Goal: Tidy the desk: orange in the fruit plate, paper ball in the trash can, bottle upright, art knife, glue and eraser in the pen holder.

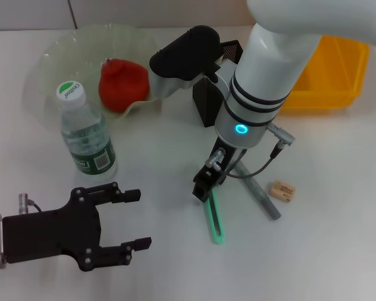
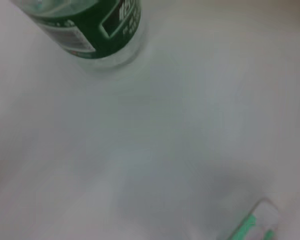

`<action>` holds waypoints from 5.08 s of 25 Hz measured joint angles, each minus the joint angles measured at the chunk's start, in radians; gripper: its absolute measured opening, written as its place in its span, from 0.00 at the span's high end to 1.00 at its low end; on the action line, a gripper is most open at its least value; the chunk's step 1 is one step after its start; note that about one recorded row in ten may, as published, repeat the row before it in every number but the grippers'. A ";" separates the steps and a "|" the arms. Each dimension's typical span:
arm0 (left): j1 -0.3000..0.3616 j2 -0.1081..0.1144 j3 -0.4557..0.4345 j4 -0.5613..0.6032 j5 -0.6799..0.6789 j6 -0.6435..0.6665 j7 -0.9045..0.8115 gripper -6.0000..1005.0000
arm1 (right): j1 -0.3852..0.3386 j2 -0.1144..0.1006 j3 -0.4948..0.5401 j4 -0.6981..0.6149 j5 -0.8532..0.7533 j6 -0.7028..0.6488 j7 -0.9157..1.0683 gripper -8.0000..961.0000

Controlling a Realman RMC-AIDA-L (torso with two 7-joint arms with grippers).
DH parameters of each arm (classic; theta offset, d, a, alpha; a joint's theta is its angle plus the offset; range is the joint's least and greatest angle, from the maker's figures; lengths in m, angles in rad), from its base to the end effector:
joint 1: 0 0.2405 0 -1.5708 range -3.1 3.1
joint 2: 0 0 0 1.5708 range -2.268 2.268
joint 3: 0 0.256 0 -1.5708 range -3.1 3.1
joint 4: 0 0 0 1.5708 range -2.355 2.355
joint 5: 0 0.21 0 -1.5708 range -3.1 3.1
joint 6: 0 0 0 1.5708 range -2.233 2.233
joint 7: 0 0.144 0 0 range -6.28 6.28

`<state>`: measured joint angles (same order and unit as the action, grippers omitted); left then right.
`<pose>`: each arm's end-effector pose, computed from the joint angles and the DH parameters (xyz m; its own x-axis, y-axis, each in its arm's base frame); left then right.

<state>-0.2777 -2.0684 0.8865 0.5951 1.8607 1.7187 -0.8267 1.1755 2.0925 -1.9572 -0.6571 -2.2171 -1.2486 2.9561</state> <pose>-0.3011 0.2337 -0.0201 0.8589 0.0174 0.5118 0.1306 -0.9738 -0.1861 0.1040 0.3614 -0.1303 0.6188 -0.6585 0.4283 -0.5416 -0.7526 -0.3746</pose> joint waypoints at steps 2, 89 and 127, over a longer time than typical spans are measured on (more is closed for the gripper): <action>-0.001 0.000 0.000 0.000 0.000 0.000 0.000 0.26 | 0.001 0.000 0.008 0.004 0.002 -0.001 0.000 0.48; -0.065 -0.002 0.000 -0.071 -0.009 -0.031 0.033 0.26 | -0.042 0.000 0.077 -0.036 -0.017 -0.050 0.000 0.65; -0.068 -0.002 -0.001 -0.074 -0.012 -0.035 0.035 0.26 | -0.015 0.000 -0.115 -0.065 0.020 -0.034 0.000 0.66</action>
<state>-0.3454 -2.0709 0.8852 0.5214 1.8484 1.6841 -0.7914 1.1610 2.0924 -2.0727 -0.7217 -2.1966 -1.2829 2.9559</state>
